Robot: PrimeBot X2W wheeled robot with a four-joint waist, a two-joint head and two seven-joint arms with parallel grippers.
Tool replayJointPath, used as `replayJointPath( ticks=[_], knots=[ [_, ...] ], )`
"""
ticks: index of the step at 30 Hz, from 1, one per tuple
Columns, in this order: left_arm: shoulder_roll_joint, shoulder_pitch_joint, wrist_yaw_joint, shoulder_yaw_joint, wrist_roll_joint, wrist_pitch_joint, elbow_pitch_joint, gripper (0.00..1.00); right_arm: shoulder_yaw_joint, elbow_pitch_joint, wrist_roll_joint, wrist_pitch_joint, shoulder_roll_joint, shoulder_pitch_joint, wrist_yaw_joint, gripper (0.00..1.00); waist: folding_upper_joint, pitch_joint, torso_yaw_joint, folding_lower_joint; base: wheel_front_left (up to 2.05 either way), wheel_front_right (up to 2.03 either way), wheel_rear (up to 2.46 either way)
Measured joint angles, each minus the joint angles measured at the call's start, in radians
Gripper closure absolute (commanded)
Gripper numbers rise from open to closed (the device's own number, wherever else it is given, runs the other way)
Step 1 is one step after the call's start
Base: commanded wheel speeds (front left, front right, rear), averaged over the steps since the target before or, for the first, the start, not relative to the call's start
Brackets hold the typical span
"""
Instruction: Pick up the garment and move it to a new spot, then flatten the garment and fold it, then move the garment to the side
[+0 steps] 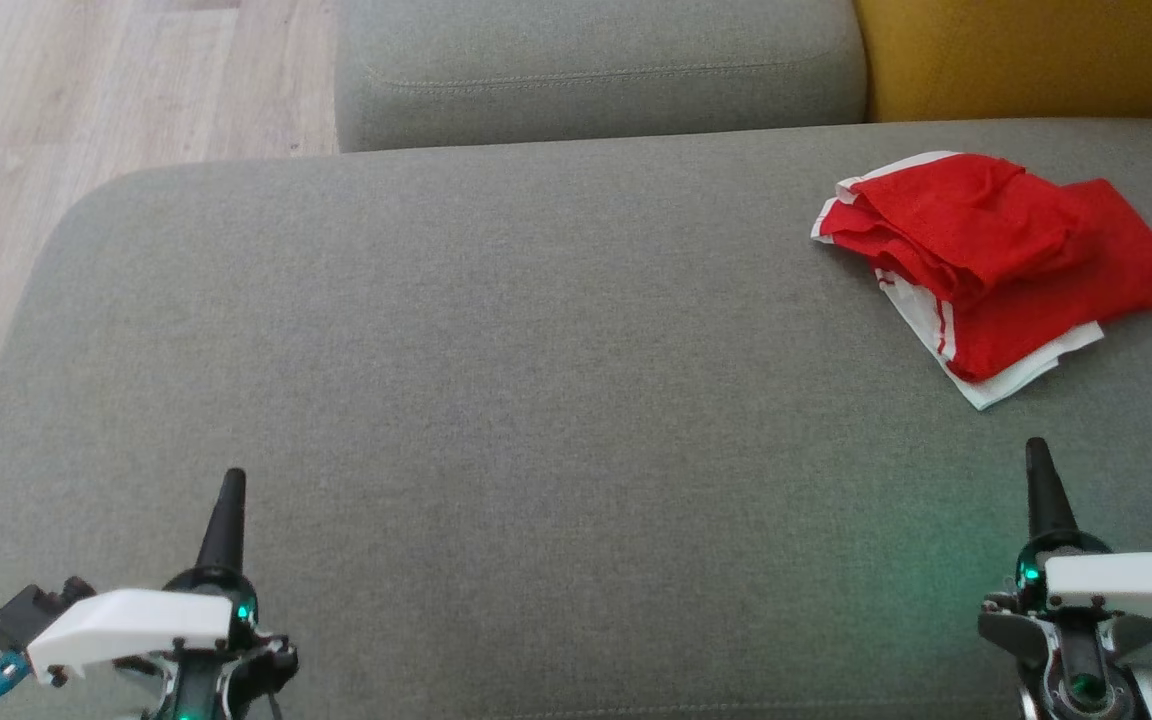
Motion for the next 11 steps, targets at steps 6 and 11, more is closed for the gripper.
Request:
replayJointPath(
  ticks=[6, 11],
  knots=[
    [0.0, -0.014, -0.014, 0.005, -0.053, 0.017, 0.005, 1.0, -0.007, -0.003, 0.056, 0.014, 0.0, -0.001, 0.0, 1.0, 0.0, 0.0, -0.001, 0.0, 0.0, 0.0, 0.0],
    [0.0, -0.024, -0.018, 0.013, -0.109, 0.03, 0.011, 1.0, -0.017, -0.004, 0.111, 0.029, 0.0, -0.013, 0.0, 1.0, 0.0, 0.001, -0.003, 0.0, 0.0, 0.0, 0.0]
  ],
)
